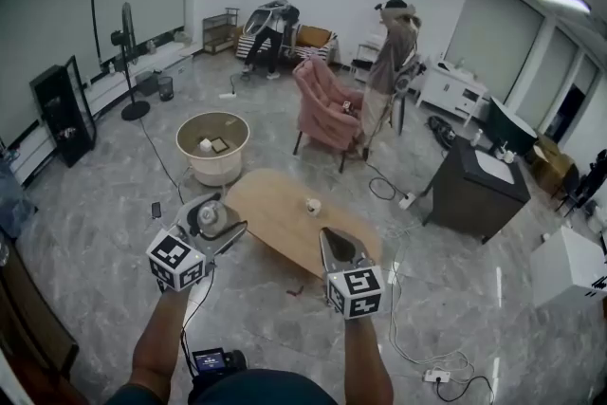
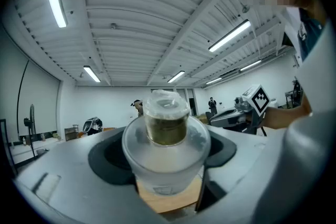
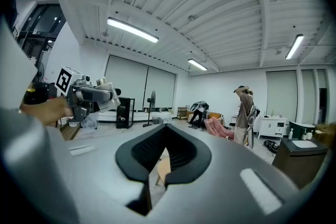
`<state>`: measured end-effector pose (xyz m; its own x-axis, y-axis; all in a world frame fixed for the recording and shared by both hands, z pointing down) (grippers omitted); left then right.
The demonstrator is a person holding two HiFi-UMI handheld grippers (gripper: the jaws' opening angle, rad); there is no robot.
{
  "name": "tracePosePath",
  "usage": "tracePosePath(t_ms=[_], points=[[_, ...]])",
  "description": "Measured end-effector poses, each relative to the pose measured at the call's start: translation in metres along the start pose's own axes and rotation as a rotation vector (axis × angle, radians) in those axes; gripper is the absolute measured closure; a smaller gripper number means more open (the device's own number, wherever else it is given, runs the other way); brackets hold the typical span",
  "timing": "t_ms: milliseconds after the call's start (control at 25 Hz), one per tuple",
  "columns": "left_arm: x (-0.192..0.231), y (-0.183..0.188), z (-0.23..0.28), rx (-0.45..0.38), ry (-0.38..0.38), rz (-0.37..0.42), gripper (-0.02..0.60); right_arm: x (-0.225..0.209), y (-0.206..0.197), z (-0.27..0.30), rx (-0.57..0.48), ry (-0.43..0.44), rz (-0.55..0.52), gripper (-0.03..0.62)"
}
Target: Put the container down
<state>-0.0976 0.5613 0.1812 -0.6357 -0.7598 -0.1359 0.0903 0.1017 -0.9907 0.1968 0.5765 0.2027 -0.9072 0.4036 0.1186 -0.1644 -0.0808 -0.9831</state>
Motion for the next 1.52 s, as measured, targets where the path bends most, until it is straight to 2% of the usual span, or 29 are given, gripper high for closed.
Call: tracePosePath(t_ms=[320,800,1040,1280,1520], points=[[0.037,-0.015,0.012,0.003,-0.030,-0.009,0.245,0.006,-0.001,0.035,-0.045,0.001,0.049,0.591],[0.126,-0.034,0.023,-0.030,-0.102,-0.030,0.245,0.032,0.011,0.108,-0.052,-0.073,0.024,0.589],[0.154,-0.052,0.023,-0.053,-0.112,-0.056,0.245,0.045,0.005,0.144,-0.034,-0.067,0.007,0.589],[0.172,-0.064,0.056,-0.019,-0.088,-0.058,0.245,0.015,-0.004,0.182,-0.049,-0.036,0.035,0.589],[0.191,-0.062,0.105,0.018,-0.033,-0.076,0.245,-0.034,-0.007,0.236,-0.043,0.054,0.056,0.589]])
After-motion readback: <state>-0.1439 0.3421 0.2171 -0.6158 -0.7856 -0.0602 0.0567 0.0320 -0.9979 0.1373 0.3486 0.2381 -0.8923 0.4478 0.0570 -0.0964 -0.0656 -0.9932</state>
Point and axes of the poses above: the fingertips, and each gripper's own axes: z forward along the fingers, x to its left, y out of its top, the point moved 9 cm from there along -z, backward along the fingers, and after that the axes turned 8 degrees about -y, right-handed, at the moved point
